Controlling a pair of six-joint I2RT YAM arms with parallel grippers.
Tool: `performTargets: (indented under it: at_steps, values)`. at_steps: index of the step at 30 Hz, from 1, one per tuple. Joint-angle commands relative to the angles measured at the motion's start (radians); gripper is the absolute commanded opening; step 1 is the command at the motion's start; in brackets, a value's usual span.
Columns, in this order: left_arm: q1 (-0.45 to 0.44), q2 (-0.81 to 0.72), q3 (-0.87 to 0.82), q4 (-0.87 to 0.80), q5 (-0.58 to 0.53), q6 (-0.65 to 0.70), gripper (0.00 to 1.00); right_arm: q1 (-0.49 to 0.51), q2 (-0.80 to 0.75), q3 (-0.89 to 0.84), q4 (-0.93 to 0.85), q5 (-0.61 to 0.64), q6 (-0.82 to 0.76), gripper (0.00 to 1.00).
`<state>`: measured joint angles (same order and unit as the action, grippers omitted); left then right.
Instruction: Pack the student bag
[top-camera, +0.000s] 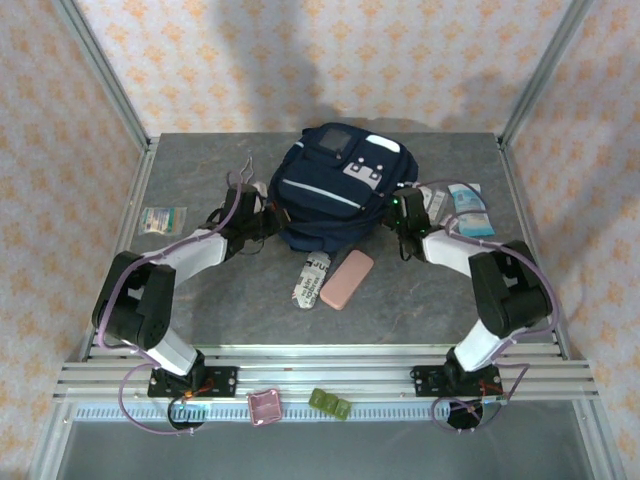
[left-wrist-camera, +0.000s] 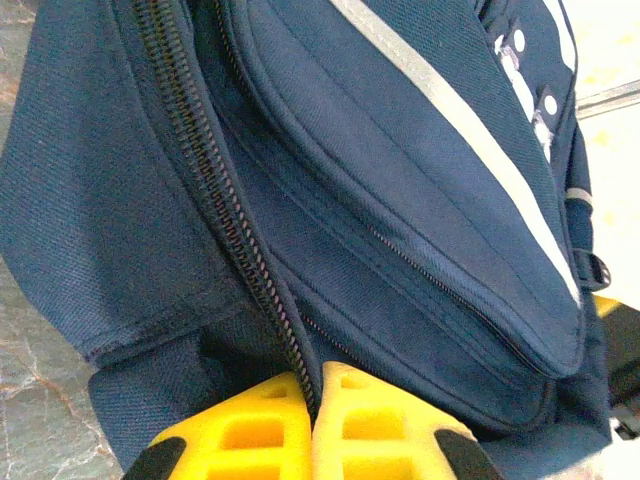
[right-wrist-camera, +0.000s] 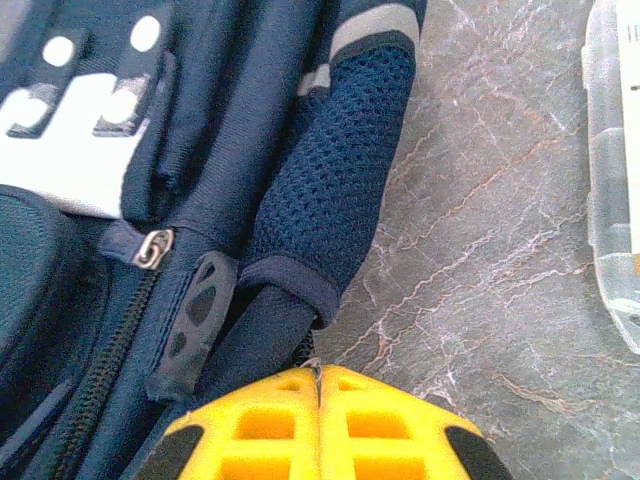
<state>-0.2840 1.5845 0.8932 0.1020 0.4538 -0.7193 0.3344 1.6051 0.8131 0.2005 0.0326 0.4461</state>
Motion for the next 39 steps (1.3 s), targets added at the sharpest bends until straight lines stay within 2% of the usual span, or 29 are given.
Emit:
performTargets:
  at_steps: [1, 6, 11, 13, 17, 19, 22, 24, 26, 28, 34, 36, 37, 38, 39]
  values:
    - [0.042, 0.031, 0.108, -0.047, -0.132, 0.107, 0.0, -0.035, -0.146, -0.079, -0.005, 0.134, 0.03, 0.0]
    - [0.065, 0.133, 0.273, -0.118, -0.245, 0.209, 0.0, 0.09, -0.279, -0.175, -0.021, 0.153, 0.067, 0.0]
    - [0.086, 0.227, 0.403, -0.112, -0.29, 0.222, 0.0, 0.191, -0.256, -0.2, 0.112, -0.077, 0.069, 0.0]
    - [0.088, 0.25, 0.438, -0.095, -0.316, 0.22, 0.0, 0.222, -0.219, -0.171, 0.13, -0.129, 0.051, 0.0]
    - [0.096, 0.284, 0.483, -0.034, -0.334, 0.21, 0.0, 0.243, -0.142, -0.118, 0.189, -0.287, 0.035, 0.0]
    - [0.096, 0.298, 0.507, -0.024, -0.344, 0.214, 0.0, 0.254, -0.107, -0.1, 0.209, -0.326, 0.046, 0.0]
    - [0.096, 0.295, 0.525, -0.041, -0.33, 0.203, 0.29, 0.261, -0.076, -0.083, 0.217, -0.399, 0.045, 0.01]
    - [0.095, 0.265, 0.494, -0.042, -0.303, 0.191, 0.4, 0.261, -0.097, -0.086, 0.197, -0.415, 0.042, 0.22]
    - [0.093, 0.21, 0.428, -0.034, -0.279, 0.174, 0.45, 0.257, -0.15, -0.095, 0.148, -0.386, 0.033, 0.46]
    - [0.089, 0.145, 0.343, -0.006, -0.26, 0.158, 0.49, 0.241, -0.206, -0.094, 0.077, -0.354, 0.025, 0.55]
    - [0.04, -0.05, 0.04, 0.201, -0.17, 0.084, 0.53, 0.093, -0.325, -0.073, -0.104, -0.334, 0.045, 0.56]
    - [0.027, -0.109, -0.077, 0.374, -0.123, 0.057, 0.65, 0.05, -0.349, -0.069, -0.129, -0.319, 0.034, 0.56]
    - [0.023, -0.139, -0.139, 0.464, -0.122, 0.033, 0.91, 0.032, -0.357, -0.069, -0.131, -0.318, 0.03, 0.56]
    - [0.024, -0.164, -0.194, 0.549, -0.122, 0.014, 0.99, 0.016, -0.36, -0.069, -0.135, -0.31, 0.026, 0.58]
    - [0.023, -0.182, -0.225, 0.592, -0.128, -0.001, 0.99, 0.004, -0.363, -0.068, -0.137, -0.3, 0.026, 0.62]
